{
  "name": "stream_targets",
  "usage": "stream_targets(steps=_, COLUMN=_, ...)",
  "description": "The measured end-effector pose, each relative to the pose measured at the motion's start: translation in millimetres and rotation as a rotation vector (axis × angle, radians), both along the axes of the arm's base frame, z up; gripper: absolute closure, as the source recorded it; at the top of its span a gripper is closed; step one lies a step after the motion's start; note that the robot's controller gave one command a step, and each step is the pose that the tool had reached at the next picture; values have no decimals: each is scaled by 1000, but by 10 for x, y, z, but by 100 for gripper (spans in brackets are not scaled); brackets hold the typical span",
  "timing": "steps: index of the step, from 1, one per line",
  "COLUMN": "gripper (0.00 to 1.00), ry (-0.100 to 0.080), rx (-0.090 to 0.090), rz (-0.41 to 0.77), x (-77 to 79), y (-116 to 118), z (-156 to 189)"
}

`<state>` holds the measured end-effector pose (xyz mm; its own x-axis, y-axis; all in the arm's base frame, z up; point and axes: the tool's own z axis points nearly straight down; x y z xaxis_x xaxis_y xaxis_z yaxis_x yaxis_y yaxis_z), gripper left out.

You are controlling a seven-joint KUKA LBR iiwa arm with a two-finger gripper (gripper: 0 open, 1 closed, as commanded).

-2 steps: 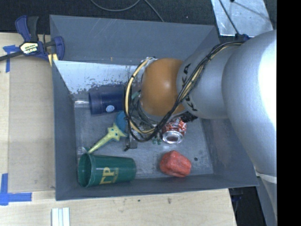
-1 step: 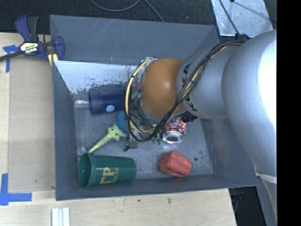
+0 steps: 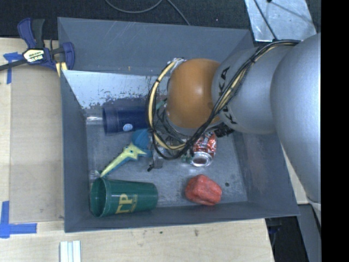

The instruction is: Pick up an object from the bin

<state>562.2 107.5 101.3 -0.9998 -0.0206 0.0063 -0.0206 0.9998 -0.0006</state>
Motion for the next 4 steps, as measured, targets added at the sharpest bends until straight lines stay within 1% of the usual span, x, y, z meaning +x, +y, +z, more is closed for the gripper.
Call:
stream_targets(steps=1, gripper=100, ry=-13, rx=2, rz=39, x=124, y=-5, z=391)
stream_targets(steps=2, gripper=100, ry=-4, rx=1, rz=94, x=137, y=20, z=515)
stream_targets(steps=3, gripper=100, ry=-2, rx=1, rz=59, x=176, y=-16, z=978)
stream_targets(steps=4, gripper=100, ry=-11, rx=1, rz=78, x=179, y=23, z=1288)
